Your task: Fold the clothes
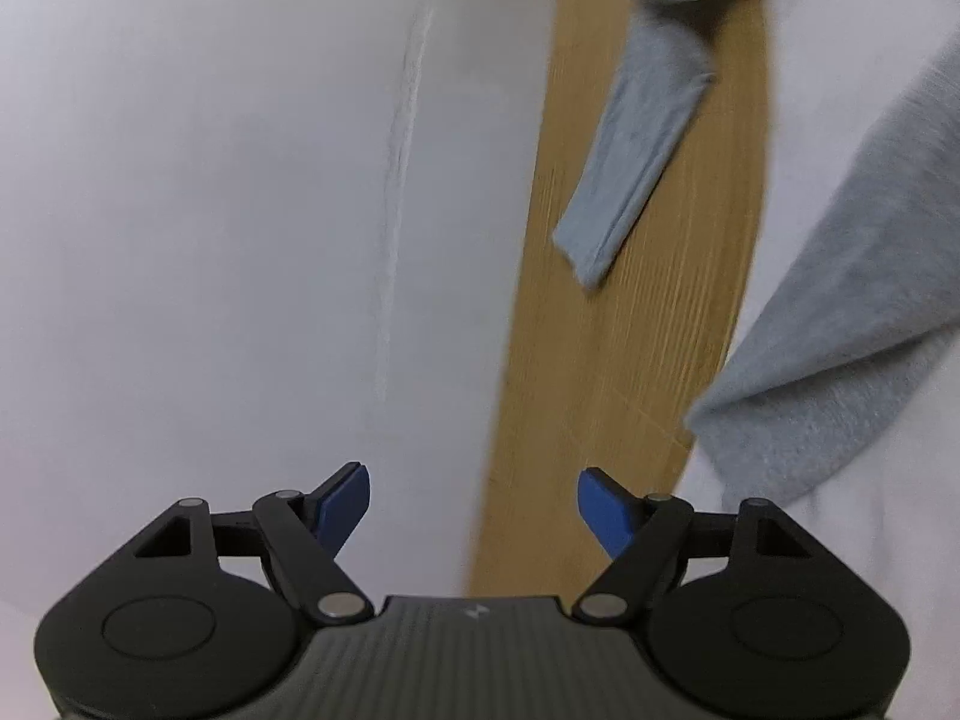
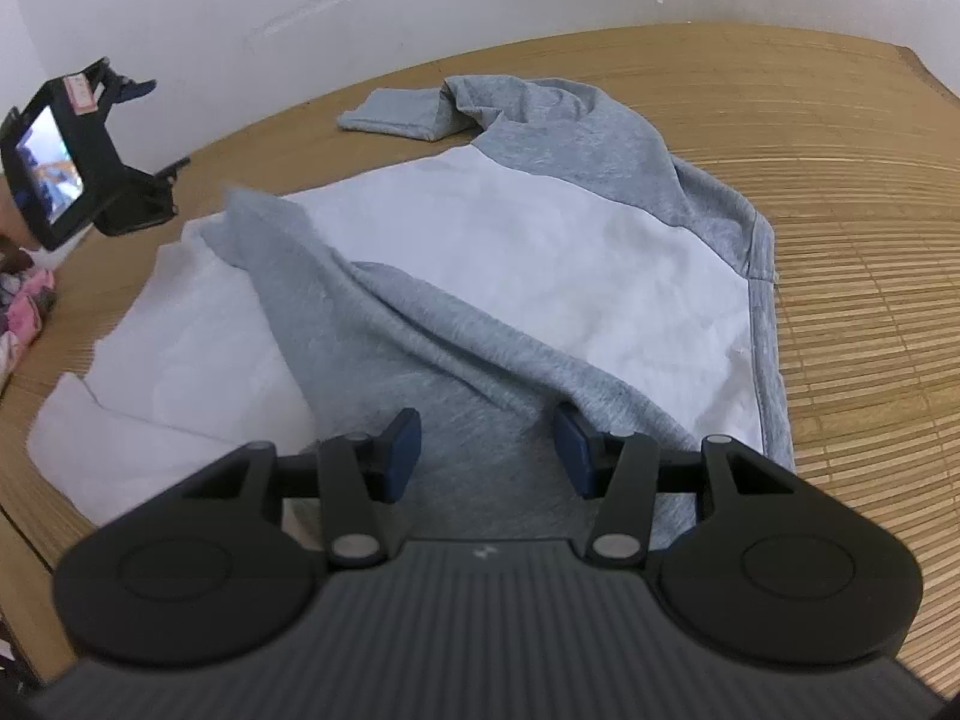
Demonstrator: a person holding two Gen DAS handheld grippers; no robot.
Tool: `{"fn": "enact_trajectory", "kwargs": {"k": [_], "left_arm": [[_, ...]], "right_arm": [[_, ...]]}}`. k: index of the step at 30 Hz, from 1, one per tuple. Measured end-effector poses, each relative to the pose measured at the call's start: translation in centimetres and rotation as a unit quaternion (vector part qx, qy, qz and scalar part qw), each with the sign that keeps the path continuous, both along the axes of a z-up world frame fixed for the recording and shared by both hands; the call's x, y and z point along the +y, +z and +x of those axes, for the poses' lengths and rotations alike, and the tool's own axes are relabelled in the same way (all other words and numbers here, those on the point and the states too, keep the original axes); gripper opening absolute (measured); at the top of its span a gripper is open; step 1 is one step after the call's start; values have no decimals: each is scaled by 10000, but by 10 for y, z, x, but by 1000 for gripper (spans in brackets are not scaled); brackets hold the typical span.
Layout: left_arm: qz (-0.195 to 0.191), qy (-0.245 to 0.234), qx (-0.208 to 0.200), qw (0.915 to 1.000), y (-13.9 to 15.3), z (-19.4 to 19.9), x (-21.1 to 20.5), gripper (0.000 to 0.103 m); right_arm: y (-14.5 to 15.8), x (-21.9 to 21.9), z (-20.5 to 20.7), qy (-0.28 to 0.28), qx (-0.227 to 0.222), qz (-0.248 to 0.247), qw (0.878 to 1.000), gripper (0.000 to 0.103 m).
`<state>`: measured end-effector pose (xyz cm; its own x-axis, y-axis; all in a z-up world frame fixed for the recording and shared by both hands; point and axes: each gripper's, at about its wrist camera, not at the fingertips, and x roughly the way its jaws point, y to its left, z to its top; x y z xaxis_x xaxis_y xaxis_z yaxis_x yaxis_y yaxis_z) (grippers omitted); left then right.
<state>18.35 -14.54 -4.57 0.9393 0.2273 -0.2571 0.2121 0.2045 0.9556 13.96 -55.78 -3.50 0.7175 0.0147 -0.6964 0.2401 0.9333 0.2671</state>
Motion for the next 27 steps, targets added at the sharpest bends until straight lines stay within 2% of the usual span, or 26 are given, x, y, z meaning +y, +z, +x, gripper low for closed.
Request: {"fn": "enact_trajectory", "kwargs": {"k": [2, 5, 8, 11, 12, 14, 16, 19, 21, 25, 27], "left_arm": [[-751, 334, 192, 9964, 14, 8, 13, 79], [-1711, 582, 486, 9823, 31, -3, 40, 79], [-2472, 658, 838, 9631, 42, -29, 71, 79], [-3089, 545, 1301, 9406, 46, -47, 93, 80], [-3237, 513, 1432, 9338, 45, -49, 96, 80], [-3392, 575, 1563, 9259, 40, -44, 97, 80], [-3649, 716, 1721, 9122, 36, -43, 102, 80], [-4011, 980, 1944, 8898, 27, -46, 111, 80], [-4171, 1231, 2011, 8777, 21, -56, 119, 80], [-4513, 1541, 2321, 8478, 13, -62, 134, 80], [-4573, 1651, 2346, 8417, 13, -67, 141, 80]], "right_arm": [[1, 1, 2, -75, 66, -21, 9999, 51], [5, 11, 7, -218, 284, -213, 9991, 51], [17, 24, 9, -410, 405, -339, 9978, 52], [32, 40, 10, -469, 244, -450, 9976, 52], [36, 44, 14, -449, 196, -421, 9979, 52], [43, 52, 26, -353, 104, -313, 9988, 52], [52, 65, 53, -100, 60, -251, 9996, 52], [60, 95, 107, 507, -94, -430, 9977, 52], [57, 115, 146, 907, -170, -543, 9942, 52], [41, 146, 221, 1382, -197, -810, 9869, 51], [31, 157, 249, 1542, -85, -1050, 9824, 50]]}}
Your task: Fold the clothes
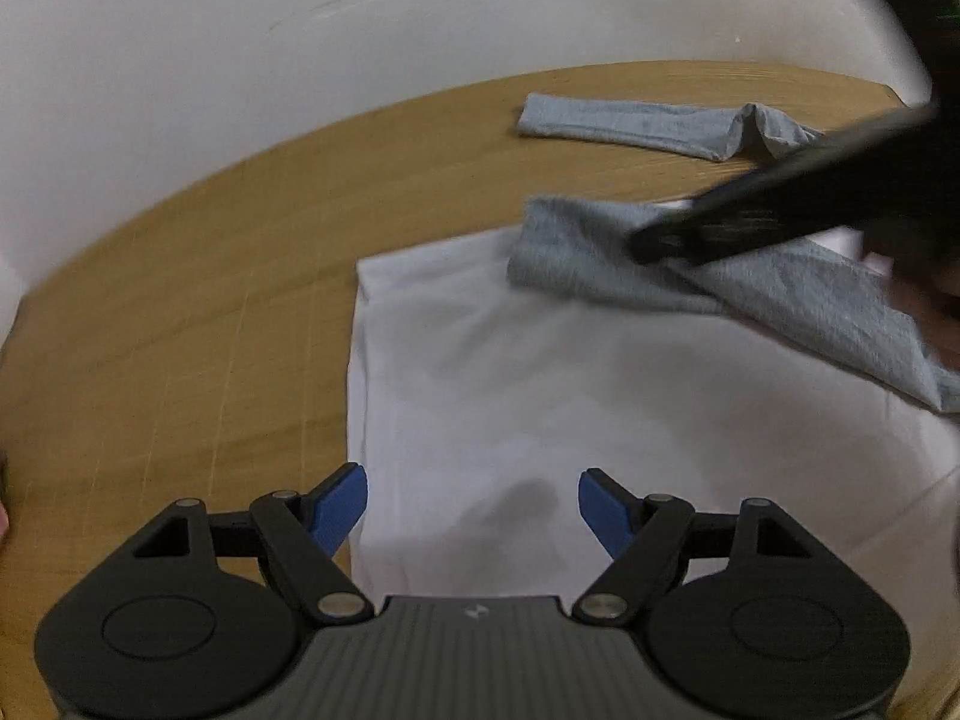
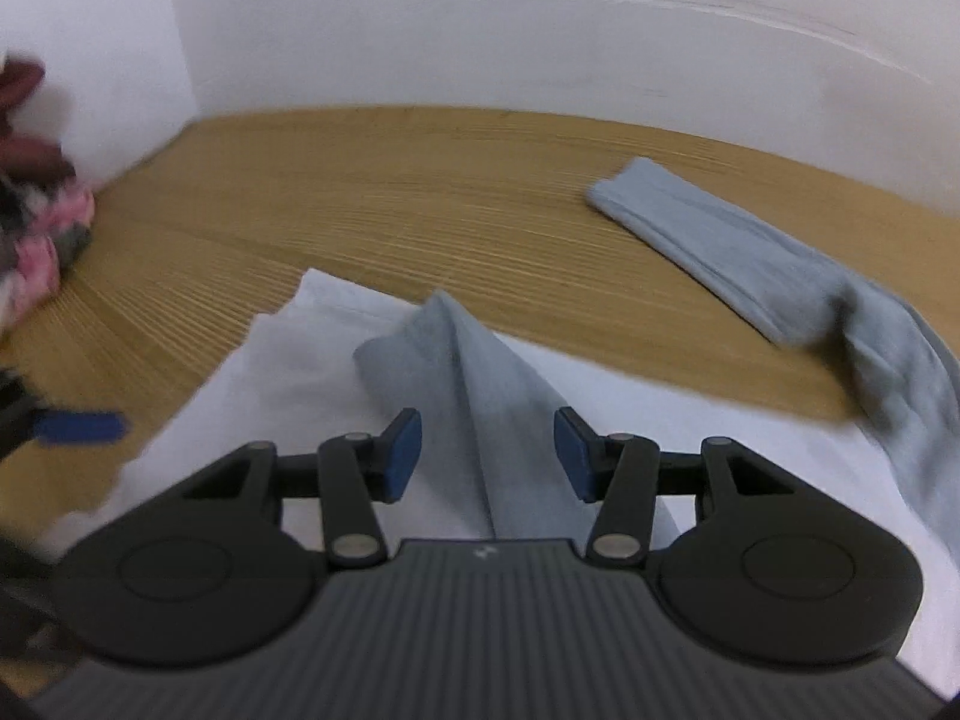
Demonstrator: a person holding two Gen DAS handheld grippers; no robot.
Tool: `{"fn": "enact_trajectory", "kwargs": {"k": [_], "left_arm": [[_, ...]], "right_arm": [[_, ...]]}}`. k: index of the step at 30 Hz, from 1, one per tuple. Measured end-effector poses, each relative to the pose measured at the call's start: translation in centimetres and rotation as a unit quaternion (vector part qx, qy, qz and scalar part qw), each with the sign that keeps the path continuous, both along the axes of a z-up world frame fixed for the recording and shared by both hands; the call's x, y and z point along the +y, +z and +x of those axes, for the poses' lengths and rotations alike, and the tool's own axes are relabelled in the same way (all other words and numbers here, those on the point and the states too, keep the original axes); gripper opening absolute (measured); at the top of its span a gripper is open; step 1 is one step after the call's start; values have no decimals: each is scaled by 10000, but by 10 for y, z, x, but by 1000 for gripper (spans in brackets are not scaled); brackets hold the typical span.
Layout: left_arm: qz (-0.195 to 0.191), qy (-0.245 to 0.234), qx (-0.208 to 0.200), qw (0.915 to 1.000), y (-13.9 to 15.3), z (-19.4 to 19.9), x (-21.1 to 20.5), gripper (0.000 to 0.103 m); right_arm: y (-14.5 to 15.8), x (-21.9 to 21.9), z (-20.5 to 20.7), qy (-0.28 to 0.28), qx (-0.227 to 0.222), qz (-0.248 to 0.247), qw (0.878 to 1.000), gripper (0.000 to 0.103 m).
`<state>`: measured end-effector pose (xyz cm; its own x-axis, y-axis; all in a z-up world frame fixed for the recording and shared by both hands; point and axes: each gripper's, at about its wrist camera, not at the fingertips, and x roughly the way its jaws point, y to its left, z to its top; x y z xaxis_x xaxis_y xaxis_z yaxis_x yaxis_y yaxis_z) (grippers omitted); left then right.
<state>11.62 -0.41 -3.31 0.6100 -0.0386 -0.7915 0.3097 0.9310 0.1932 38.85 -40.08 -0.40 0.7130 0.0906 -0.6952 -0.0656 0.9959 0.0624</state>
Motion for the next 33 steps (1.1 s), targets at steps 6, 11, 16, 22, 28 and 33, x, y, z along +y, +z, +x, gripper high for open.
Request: {"fn": "enact_trajectory", "kwargs": {"k": [6, 11, 16, 22, 28, 33], "left_arm": [[-47, 341, 46, 9994, -1, -4, 20, 80], [-146, 549, 77, 9984, 0, -2, 34, 80], [-76, 660, 237, 9975, -5, -3, 44, 79], [-169, 515, 195, 9983, 0, -7, 43, 79], [-569, -233, -212, 9979, 22, 26, 26, 80], [-922, -650, -73, 9936, 21, 72, -2, 75]], "right_arm": [[10, -2, 11, -407, -181, -123, 9989, 4], [73, 4, -46, -342, -955, 759, 9919, 5], [36, 56, -54, 601, -182, 603, 9962, 8], [29, 63, -93, 625, -44, 424, 9971, 17], [48, -26, -168, -817, -129, 341, 9960, 32], [40, -110, -229, -2691, 180, 1223, 9551, 35]]}}
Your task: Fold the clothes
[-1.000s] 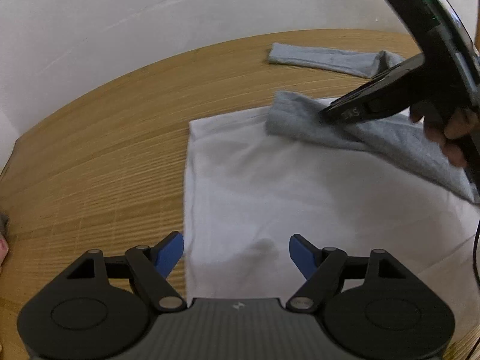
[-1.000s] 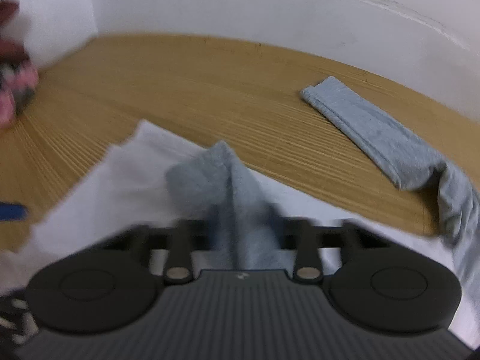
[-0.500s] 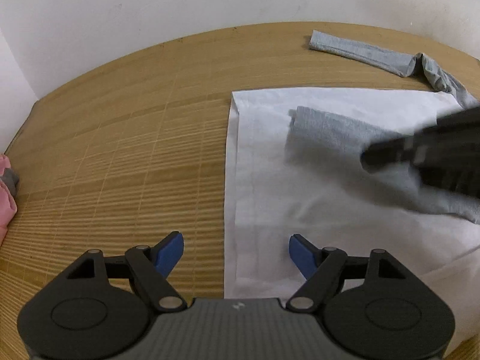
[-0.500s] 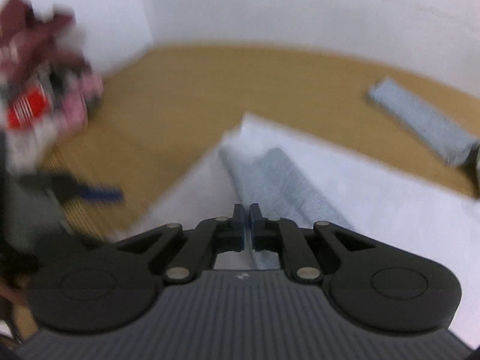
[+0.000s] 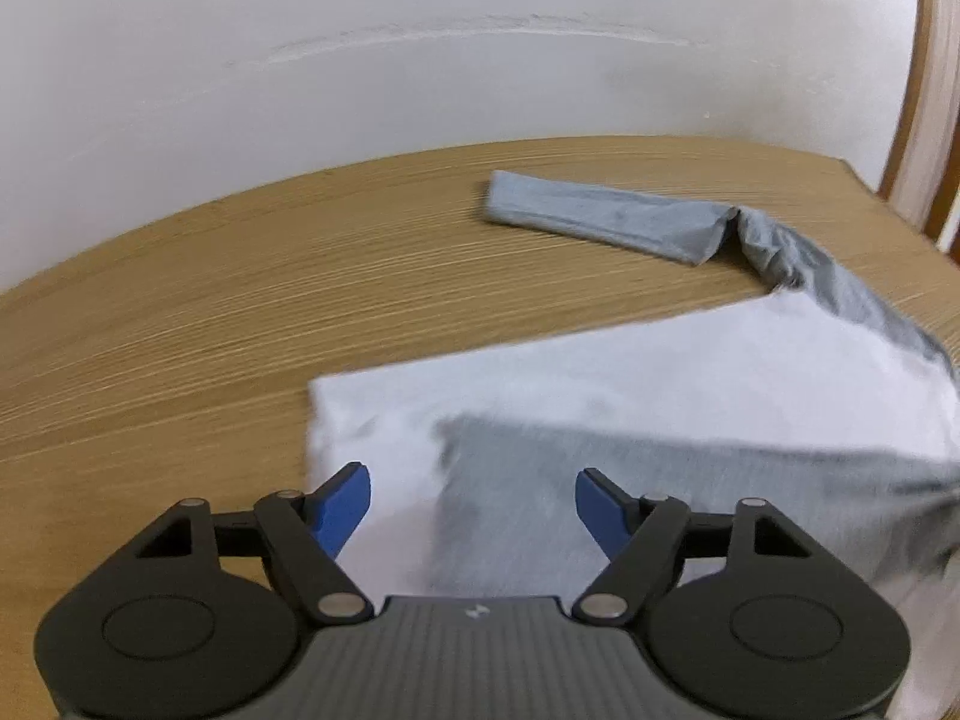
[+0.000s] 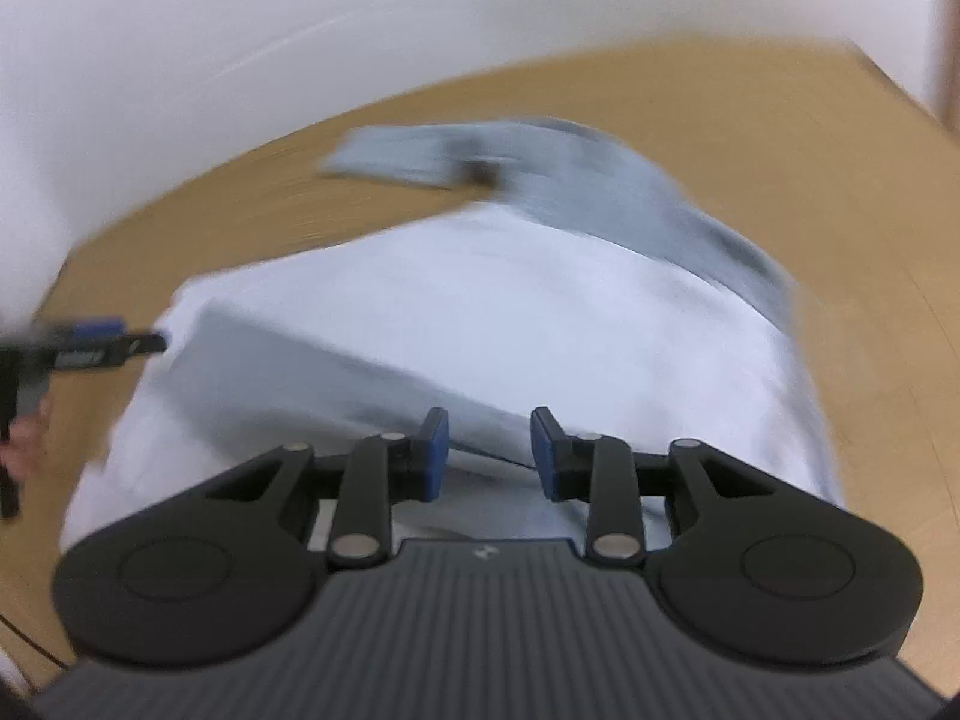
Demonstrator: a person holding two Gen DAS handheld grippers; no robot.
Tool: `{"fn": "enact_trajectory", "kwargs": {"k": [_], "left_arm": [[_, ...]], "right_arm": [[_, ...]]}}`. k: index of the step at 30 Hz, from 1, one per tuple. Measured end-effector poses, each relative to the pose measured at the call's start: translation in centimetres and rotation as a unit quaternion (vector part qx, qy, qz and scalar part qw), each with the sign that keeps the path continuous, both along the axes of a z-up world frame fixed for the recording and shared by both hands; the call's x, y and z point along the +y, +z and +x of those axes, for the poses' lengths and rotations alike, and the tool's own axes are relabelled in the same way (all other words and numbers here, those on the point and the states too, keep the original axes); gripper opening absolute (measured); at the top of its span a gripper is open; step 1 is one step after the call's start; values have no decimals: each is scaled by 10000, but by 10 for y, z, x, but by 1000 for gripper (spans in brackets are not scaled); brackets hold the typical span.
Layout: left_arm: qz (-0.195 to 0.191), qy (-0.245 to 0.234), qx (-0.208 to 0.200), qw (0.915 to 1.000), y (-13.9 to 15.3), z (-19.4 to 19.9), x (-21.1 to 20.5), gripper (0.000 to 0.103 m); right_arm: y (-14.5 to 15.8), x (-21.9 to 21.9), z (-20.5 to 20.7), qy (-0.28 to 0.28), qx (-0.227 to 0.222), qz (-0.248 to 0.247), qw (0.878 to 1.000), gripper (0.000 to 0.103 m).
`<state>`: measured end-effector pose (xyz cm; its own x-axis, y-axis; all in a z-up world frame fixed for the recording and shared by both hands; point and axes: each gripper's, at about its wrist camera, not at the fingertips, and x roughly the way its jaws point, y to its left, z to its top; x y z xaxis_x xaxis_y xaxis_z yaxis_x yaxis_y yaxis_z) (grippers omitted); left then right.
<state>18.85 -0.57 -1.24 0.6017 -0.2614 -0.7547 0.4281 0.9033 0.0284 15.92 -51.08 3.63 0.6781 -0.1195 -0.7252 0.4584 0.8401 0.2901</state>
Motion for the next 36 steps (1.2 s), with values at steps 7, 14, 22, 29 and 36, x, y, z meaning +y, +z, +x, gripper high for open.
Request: {"fn": "enact_trajectory", "kwargs": {"k": [7, 14, 22, 29, 36], "left_arm": [[528, -250, 326, 9978, -30, 32, -26, 73], [550, -638, 369, 9958, -37, 32, -32, 74], [479, -941, 456, 9934, -36, 37, -29, 69], [387, -921, 662, 9928, -38, 51, -13, 71], [24, -1382, 411, 9896, -31, 40, -25, 8]], "right_arm": [[-23, -77, -86, -2396, -1010, 1732, 9499, 35], [-6, -89, -85, -1113, -503, 1023, 9872, 35], [-13, -48, -46, 1026, 740, -414, 9911, 34], [-18, -37, -36, 1201, 651, -528, 9892, 35], [-5, -5, 8, 1926, 178, -599, 9793, 34]]}}
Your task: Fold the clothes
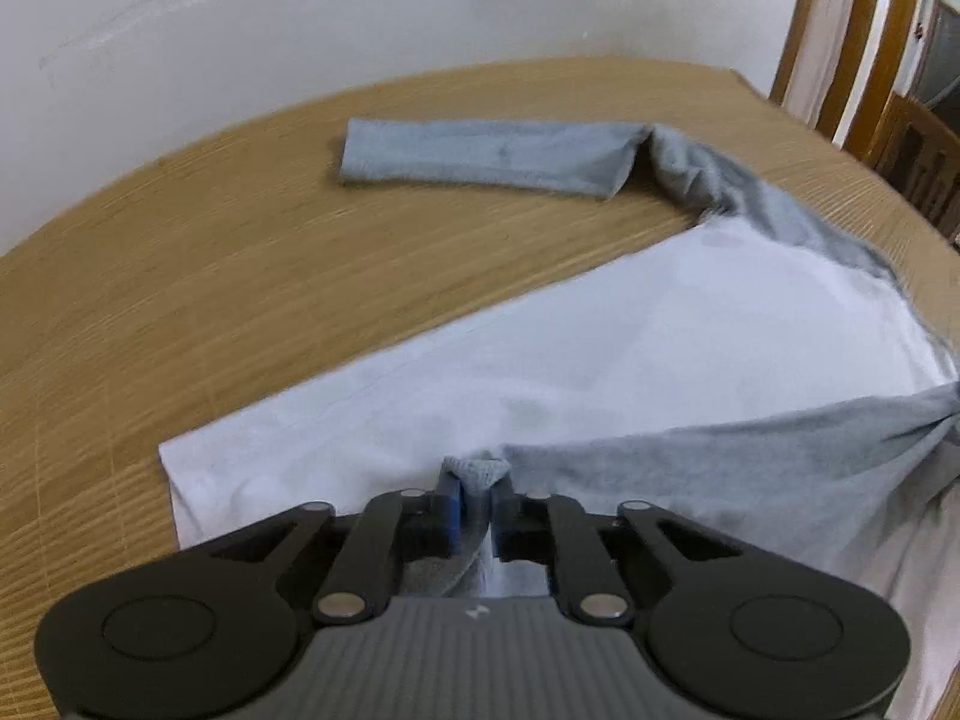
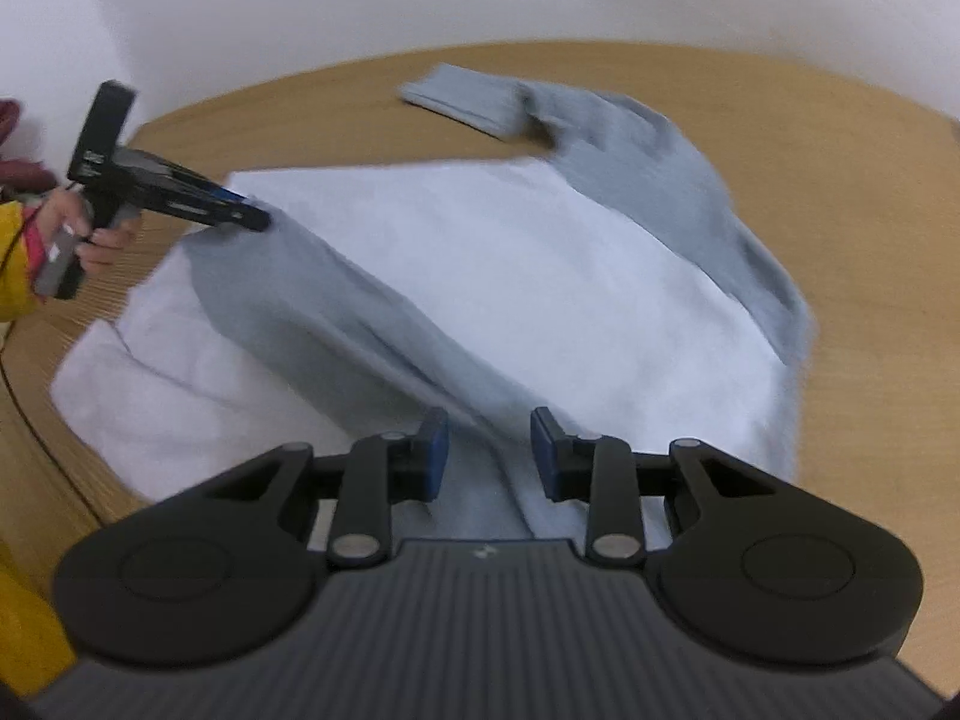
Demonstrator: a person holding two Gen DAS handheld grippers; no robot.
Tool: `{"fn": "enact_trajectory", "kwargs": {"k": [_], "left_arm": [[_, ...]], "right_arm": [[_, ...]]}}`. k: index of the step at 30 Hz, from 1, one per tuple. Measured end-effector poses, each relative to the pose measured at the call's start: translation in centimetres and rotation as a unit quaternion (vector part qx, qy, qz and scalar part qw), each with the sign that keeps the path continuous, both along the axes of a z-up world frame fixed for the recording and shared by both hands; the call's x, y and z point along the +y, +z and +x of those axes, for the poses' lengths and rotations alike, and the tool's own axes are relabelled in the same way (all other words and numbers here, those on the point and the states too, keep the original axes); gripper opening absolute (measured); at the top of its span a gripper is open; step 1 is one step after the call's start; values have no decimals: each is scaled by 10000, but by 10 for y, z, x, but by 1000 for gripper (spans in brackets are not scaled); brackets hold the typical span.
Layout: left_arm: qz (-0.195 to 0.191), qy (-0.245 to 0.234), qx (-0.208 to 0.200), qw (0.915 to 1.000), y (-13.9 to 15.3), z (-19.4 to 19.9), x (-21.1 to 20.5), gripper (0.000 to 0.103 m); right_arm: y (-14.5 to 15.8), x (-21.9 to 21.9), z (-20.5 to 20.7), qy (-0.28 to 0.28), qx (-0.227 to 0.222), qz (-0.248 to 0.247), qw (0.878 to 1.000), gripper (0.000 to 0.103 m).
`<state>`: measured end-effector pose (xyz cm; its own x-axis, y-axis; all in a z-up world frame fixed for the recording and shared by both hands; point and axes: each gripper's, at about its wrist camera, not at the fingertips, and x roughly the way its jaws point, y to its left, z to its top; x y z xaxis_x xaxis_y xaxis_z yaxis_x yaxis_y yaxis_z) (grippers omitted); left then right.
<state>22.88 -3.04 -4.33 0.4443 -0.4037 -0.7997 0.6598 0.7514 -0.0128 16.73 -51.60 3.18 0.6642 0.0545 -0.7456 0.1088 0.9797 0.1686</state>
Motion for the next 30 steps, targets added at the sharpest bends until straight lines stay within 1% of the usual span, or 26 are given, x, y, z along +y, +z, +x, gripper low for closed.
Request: {"fn": "enact_trajectory", "kwargs": {"k": [2, 5, 9, 12, 14, 15, 16, 17, 18, 20, 22, 24, 26, 28, 30], "left_arm": [[-208, -9, -168, 9996, 13, -9, 3, 6], [-503, -22, -418, 9979, 37, -23, 10, 6], [-756, -39, -760, 9942, 68, -37, 18, 6], [-924, -97, -990, 9907, 90, -47, 18, 6], [-999, -136, -1146, 9883, 101, -54, 14, 6], [-1046, -154, -1207, 9870, 105, -55, 11, 6], [-1088, -170, -1269, 9858, 111, -57, 9, 6], [-1111, -190, -1333, 9846, 116, -57, 6, 6], [-1134, -197, -1401, 9834, 121, -57, 3, 7], [-1207, -217, -1542, 9804, 133, -60, -1, 7], [-1305, -276, -1702, 9763, 147, -67, -3, 7], [-1370, -329, -1865, 9723, 159, -80, -1, 7], [-1366, -325, -1950, 9707, 166, -95, 5, 8], [-1336, -217, -1945, 9715, 167, -113, 16, 8], [-1286, 17, -1810, 9750, 160, -133, 31, 8]], "right_arm": [[0, 10, 27, 311, -104, 35, 9995, 34], [-6, 28, 75, 956, -195, 70, 9952, 33], [-15, 39, 129, 1548, -3, -4, 9879, 33], [-16, 34, 146, 1838, 99, 77, 9829, 33], [-11, 26, 146, 1880, 29, 135, 9821, 33], [-6, 23, 144, 1880, -20, 152, 9821, 31], [0, 19, 140, 1888, -88, 177, 9818, 22], [5, 16, 137, 1902, -128, 172, 9815, 15], [13, 15, 133, 1811, -226, 10, 9832, 7], [32, 11, 124, 1607, -435, -344, 9854, 6], [54, 11, 112, 1269, -762, -796, 9858, 6], [79, 16, 90, 900, -1158, -1158, 9824, 6], [98, 31, 66, 738, -1381, -1364, 9782, 6], [102, 60, 43, 830, -1462, -1789, 9694, 7], [85, 91, 26, 958, -1359, -1835, 9689, 7]]}}
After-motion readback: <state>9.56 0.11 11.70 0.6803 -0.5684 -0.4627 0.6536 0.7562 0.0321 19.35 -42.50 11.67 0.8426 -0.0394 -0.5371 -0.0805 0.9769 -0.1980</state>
